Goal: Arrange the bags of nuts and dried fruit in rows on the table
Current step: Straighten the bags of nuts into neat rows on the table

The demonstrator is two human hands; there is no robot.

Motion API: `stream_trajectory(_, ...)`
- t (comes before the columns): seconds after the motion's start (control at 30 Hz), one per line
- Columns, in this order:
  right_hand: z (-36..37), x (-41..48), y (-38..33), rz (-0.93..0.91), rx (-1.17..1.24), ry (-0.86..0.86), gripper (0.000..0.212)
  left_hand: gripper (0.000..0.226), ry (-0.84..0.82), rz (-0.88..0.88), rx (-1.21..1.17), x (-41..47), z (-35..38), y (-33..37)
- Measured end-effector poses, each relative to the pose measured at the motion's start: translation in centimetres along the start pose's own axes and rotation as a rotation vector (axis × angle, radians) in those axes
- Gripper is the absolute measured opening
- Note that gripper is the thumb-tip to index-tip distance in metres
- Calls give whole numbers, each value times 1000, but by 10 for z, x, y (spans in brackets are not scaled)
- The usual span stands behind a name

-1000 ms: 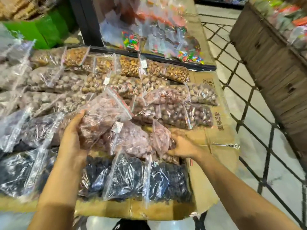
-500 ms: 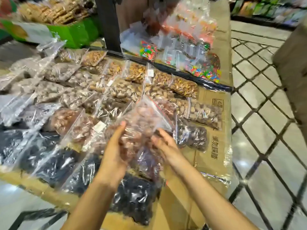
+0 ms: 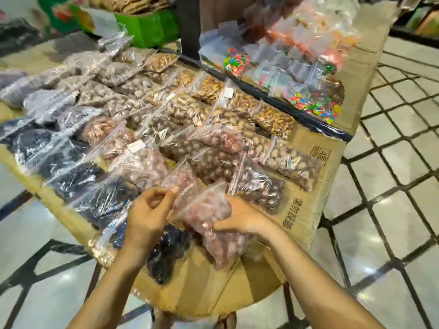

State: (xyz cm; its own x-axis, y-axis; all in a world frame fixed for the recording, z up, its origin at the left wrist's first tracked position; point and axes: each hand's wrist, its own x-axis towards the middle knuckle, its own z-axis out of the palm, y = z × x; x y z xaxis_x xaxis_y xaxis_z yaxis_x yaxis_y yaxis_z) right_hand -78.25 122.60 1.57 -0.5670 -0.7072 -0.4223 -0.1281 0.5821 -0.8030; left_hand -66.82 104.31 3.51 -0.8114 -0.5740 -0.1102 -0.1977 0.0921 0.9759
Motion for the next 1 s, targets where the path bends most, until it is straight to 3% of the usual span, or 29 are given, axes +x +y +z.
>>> stream_trajectory(0.07, 8, 7, 6, 29, -356, -14, 48, 41, 40, 18, 28, -1, 4, -2)
stream_trajectory(0.13, 2, 6, 3, 69, -465, 23, 63, 32, 92, 31, 95, -2, 4, -7)
stream_trajectory(0.2, -18, 6, -8, 80, -277, 122, 84, 31, 130, 26, 185, -5, 2, -14)
stream_trajectory(0.3, -61, 29, -25, -12, -131, 503, 72, 24, 144, 33, 301, -7, 0, -22)
stream_trajectory(0.37, -96, 61, -32, -4, -92, 653, 83, 18, 139, 68, 374, -10, 1, -20)
stream_trajectory(0.43, -121, 90, -41, 71, -60, 595, 100, 23, 127, 124, 426, -14, 2, -16)
stream_trajectory(0.57, -119, 127, -33, 226, -128, 323, 106, 25, 130, 139, 373, -17, 2, -14)
stream_trajectory(0.67, -115, 145, -25, 282, -220, 384, 105, 21, 130, 122, 318, -18, 1, -17)
stream_trajectory(0.73, -117, 146, -30, 286, -418, 381, 98, 17, 138, 110, 267, -17, -2, -21)
stream_trajectory(0.8, -118, 141, -32, 243, -518, 406, 80, 16, 131, 110, 253, -18, -4, -23)
stream_trajectory(0.9, -112, 137, -28, 201, -466, 499, 54, 14, 144, 120, 232, -18, -4, -19)
stream_trajectory(1.0, -108, 135, -23, 179, -329, 544, 65, 12, 170, 119, 212, -17, -5, -17)
